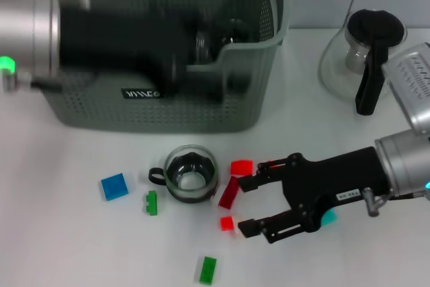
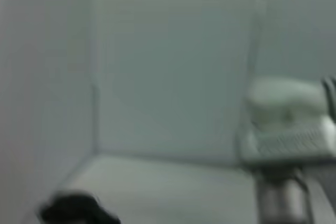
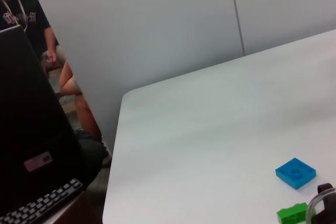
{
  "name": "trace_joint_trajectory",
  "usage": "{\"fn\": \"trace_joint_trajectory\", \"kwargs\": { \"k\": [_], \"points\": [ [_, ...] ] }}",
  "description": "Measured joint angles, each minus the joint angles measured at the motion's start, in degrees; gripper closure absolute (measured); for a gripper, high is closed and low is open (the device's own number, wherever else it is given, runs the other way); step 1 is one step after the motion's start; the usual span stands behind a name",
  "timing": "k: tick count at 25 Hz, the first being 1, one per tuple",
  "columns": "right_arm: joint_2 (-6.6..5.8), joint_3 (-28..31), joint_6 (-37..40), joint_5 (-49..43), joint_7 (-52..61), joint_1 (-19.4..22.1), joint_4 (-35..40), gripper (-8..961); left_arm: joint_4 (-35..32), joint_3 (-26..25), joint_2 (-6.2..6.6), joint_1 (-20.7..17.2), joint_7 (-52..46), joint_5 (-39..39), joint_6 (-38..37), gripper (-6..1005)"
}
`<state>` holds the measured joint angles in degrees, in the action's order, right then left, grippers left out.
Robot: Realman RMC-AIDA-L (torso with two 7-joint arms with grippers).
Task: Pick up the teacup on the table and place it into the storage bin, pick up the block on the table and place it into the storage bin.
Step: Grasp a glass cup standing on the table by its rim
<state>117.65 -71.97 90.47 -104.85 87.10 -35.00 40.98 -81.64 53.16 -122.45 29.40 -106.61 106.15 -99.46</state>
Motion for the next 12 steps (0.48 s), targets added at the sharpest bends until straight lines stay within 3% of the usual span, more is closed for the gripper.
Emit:
{"fn": "trace_joint_trajectory", "kwargs": {
  "k": [4,12],
  "points": [
    [-0.70,1.81,1.27,0.00,0.33,0.26,-0.48,131,-0.11,0.29,-0.76,-1.76,2.05,6.77,-3.99,154],
    [-1.96,3.26,1.94,0.00,0.52,0.31,-3.02,131,0.57,2.60,-2.00,-5.55,8.37,17.13,-2.88,155]
  ]
}}
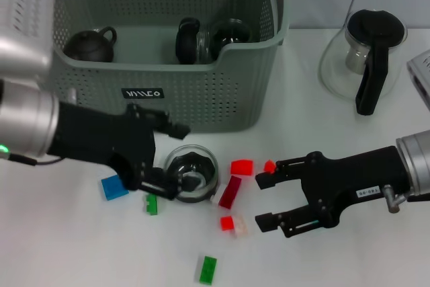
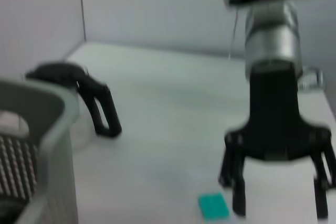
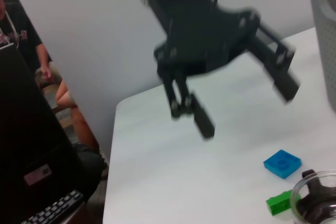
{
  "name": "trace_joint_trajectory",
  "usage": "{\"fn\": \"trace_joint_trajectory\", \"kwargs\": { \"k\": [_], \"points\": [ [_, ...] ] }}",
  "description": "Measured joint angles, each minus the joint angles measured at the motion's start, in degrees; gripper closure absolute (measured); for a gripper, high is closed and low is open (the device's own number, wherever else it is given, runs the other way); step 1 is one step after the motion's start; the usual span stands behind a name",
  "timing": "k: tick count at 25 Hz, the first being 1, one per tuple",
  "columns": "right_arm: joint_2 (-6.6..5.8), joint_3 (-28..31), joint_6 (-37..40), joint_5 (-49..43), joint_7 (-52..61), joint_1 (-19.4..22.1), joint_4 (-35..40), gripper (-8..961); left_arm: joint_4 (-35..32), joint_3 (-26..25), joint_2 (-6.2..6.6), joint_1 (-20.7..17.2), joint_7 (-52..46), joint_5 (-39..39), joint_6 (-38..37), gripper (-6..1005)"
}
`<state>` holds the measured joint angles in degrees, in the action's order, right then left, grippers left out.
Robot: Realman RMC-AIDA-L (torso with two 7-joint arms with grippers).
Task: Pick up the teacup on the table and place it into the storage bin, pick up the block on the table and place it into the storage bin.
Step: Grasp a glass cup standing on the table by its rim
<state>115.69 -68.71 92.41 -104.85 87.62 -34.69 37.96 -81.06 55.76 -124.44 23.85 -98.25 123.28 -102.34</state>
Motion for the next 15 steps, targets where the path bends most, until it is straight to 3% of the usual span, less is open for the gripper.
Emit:
{"fn": "trace_joint_trajectory", "kwargs": {
  "k": [9,15],
  "points": [
    [-0.12,2.03,-0.30,0.00,0.87,0.09,-0.24,132,4.51,10.41,-0.02,0.91,0.61,8.64,10.47,151],
    [-0.12,2.21,-0.48,0.00,0.97,0.55,-0.26,133,4.81,14.63,0.02,1.63,1.04,11.75,13.40,150]
  ]
}}
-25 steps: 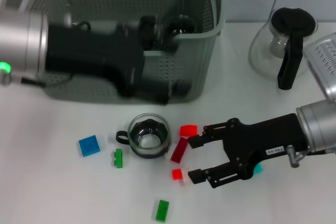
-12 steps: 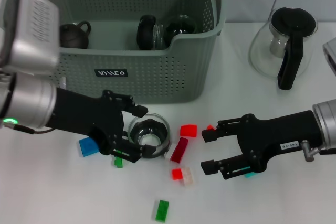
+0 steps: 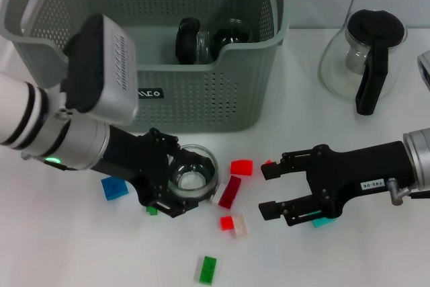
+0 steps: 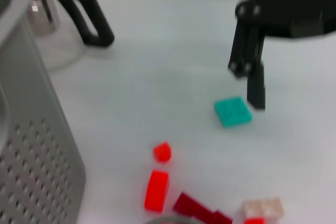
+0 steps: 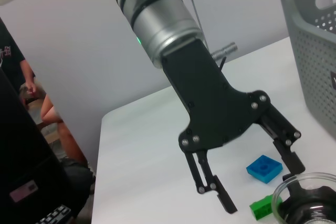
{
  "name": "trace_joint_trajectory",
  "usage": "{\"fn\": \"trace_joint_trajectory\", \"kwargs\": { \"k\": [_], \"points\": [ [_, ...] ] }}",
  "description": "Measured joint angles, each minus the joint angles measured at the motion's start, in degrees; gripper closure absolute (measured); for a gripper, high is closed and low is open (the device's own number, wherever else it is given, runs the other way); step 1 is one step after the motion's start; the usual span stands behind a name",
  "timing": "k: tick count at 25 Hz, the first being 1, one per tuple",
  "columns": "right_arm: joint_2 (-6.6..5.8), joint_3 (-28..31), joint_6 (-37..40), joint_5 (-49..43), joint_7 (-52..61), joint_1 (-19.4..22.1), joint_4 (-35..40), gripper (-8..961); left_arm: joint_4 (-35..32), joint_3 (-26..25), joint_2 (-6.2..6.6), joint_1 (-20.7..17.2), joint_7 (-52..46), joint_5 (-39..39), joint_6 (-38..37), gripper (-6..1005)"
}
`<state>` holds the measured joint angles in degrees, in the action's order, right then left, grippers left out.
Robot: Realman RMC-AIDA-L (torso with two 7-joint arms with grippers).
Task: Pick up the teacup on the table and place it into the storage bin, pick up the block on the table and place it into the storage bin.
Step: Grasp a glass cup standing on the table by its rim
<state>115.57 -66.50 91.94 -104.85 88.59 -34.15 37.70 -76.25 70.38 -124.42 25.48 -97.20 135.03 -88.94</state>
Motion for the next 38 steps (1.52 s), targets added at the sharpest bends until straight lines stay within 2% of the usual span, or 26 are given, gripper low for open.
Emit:
{"fn": "trace_joint_trajectory", "kwargs": {
  "k": [13,24,38],
  "points": [
    [0.23,1.16,-0.10,0.00,-0.37,0.34,0.00,132,2.80,8.46,-0.12,1.49,-1.59,5.41,6.55,154],
    [0.71,0.93,-0.09,0.00,-0.69,0.78,0.00,133,9.30,10.43,-0.12,2.22,-1.59,4.84,13.85,156],
    [0.76,1.12,-0.09,0.00,-1.32,0.84,0.00,133,11.12,11.02,-0.25,2.53,-3.91,5.08,14.57,158]
  ]
}}
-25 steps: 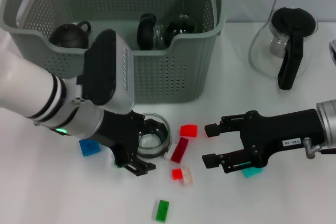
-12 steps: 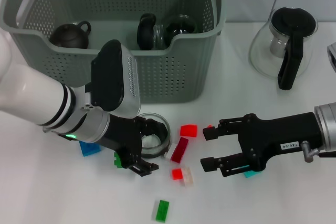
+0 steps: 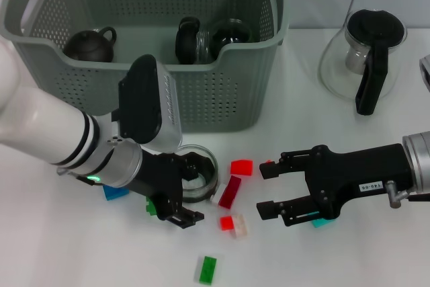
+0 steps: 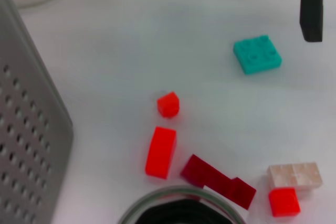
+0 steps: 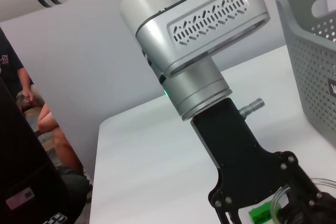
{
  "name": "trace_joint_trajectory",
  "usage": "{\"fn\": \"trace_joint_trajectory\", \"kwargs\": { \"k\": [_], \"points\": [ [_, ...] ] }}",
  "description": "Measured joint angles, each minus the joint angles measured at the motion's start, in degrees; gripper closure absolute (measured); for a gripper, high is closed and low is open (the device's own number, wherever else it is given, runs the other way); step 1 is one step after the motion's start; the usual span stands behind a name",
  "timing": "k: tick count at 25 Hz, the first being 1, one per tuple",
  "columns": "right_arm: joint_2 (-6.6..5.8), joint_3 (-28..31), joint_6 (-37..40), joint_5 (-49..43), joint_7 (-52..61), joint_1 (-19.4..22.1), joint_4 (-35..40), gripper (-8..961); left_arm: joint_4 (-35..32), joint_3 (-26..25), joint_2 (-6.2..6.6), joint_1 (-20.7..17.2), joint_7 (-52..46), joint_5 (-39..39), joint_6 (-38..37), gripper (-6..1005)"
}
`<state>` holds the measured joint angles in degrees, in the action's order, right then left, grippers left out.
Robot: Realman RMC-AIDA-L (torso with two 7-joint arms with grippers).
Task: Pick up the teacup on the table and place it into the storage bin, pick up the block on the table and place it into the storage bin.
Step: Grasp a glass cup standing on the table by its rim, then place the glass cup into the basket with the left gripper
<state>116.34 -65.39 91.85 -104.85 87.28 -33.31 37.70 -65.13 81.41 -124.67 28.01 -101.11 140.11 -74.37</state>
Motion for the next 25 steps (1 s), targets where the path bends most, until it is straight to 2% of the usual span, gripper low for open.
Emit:
{"fn": "trace_joint_trajectory", "kwargs": {
  "k": [6,8,19,25],
  "points": [
    [0.03,0.08,0.03,0.00,-0.06,0.06,0.00,131,0.76,1.49,0.24,1.52,-3.94,1.93,-0.54,284],
    [0.03,0.08,0.09,0.00,-0.10,0.07,0.00,131,0.53,1.70,0.17,1.42,-4.23,2.07,-0.34,491],
    [0.03,0.09,0.31,0.00,-0.08,0.09,0.09,131,0.34,1.70,0.20,1.51,-6.52,2.13,0.26,750],
    [0.07,0.09,0.51,0.00,0.03,0.09,0.24,131,-0.57,1.26,0.18,1.71,-10.86,1.58,0.50,948]
  ]
}}
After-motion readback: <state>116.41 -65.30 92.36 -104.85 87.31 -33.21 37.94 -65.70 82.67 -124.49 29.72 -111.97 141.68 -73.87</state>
